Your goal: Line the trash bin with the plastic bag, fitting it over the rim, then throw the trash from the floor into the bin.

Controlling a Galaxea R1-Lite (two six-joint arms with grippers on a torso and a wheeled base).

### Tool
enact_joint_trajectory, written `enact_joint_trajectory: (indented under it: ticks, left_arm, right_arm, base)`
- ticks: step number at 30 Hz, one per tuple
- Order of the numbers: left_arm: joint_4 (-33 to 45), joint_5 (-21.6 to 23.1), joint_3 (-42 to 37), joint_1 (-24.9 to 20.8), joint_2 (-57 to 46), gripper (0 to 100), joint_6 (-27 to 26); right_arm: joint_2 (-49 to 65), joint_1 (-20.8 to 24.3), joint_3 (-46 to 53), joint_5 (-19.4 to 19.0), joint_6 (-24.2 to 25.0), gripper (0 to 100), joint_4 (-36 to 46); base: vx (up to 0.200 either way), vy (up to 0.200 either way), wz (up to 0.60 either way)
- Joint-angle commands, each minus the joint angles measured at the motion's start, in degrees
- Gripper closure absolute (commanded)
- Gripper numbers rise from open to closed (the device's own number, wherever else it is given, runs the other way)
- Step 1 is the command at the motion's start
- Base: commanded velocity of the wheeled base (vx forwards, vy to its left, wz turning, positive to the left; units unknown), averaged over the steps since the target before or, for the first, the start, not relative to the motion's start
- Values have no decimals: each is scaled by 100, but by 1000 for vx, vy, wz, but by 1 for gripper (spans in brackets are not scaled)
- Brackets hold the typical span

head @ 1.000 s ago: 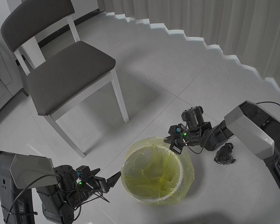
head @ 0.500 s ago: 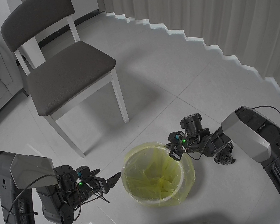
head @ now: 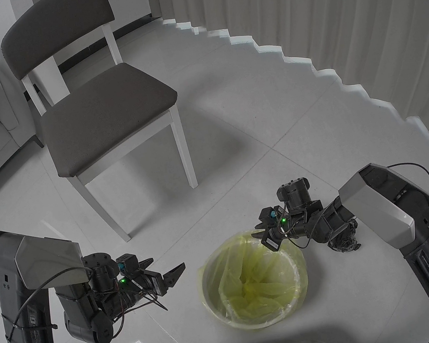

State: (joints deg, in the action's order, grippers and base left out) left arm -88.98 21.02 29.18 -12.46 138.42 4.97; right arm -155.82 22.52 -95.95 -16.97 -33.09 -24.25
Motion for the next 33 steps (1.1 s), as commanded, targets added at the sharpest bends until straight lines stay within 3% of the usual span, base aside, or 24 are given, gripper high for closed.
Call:
enact_joint_trajectory:
  ticks: [1, 18, 24, 33]
  left_arm:
    - [-102, -1, 8, 24, 9, 0, 4]
    - [-102, 8, -9, 33, -44, 0, 4]
    - [-102, 25, -27, 15, -167, 0, 4]
    - [-102, 289, -273, -29, -439, 0, -5]
  right_arm:
    - [351, -2, 94, -8, 4, 0, -1]
    - [1379, -72, 938, -8, 118, 0, -45]
    - [2187, -582, 1615, -8, 197, 0, -98]
    - [2935, -1970, 2749, -8, 188, 0, -124]
  base:
    - [0, 0, 0]
    - [0, 0, 0]
    - [0, 0, 0]
    - [0, 0, 0]
